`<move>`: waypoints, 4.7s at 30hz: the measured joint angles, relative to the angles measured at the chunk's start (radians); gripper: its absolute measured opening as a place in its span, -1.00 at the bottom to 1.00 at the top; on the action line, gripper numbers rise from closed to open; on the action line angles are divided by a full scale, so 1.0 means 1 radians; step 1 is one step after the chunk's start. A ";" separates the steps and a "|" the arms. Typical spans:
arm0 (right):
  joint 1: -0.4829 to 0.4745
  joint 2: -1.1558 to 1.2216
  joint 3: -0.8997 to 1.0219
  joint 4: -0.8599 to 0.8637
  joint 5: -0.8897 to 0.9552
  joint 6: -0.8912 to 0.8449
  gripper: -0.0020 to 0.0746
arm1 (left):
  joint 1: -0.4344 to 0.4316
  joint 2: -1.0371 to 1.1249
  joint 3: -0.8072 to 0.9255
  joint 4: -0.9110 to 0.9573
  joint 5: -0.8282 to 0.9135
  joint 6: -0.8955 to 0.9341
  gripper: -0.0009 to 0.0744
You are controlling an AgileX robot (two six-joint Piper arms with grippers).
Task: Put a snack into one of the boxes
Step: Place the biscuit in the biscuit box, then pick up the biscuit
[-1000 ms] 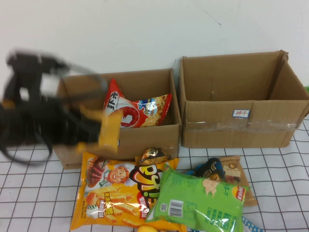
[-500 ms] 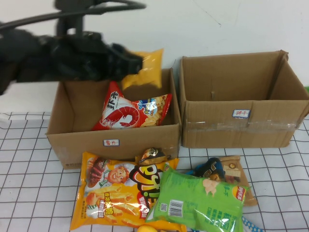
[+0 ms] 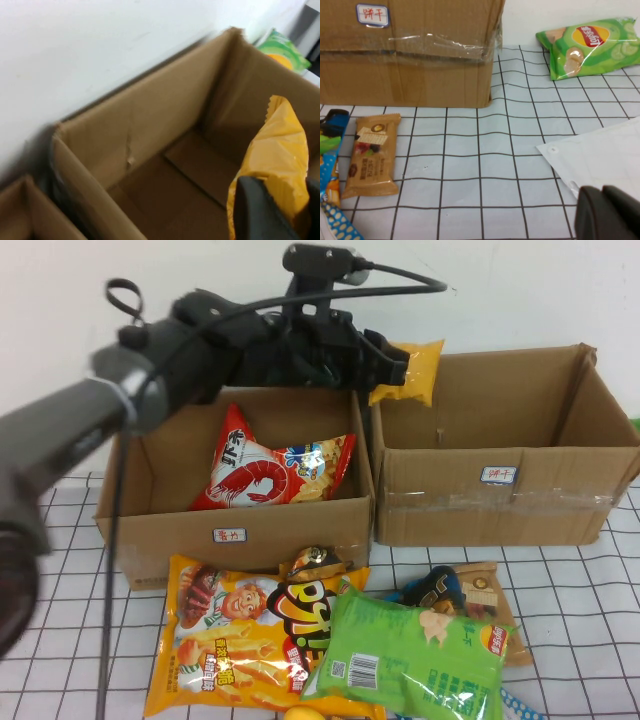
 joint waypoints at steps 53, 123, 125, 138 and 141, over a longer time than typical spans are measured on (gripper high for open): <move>0.000 0.000 0.000 0.000 0.000 0.000 -0.95 | -0.042 -0.799 1.166 0.708 0.204 -0.761 -0.98; 0.000 0.000 0.000 0.000 0.000 0.000 -0.95 | -0.171 -0.139 1.056 0.509 -0.113 -0.999 0.07; 0.000 0.000 0.000 0.000 0.000 0.000 -0.95 | -0.171 -0.139 1.054 0.527 -0.109 -0.999 0.02; 0.000 0.000 0.000 0.000 0.000 0.000 -0.95 | -0.171 -0.191 1.055 0.603 -0.041 -0.947 -0.44; 0.000 0.000 0.000 0.000 0.000 0.000 -0.95 | -0.171 -0.261 1.055 0.617 -0.019 -0.931 -0.78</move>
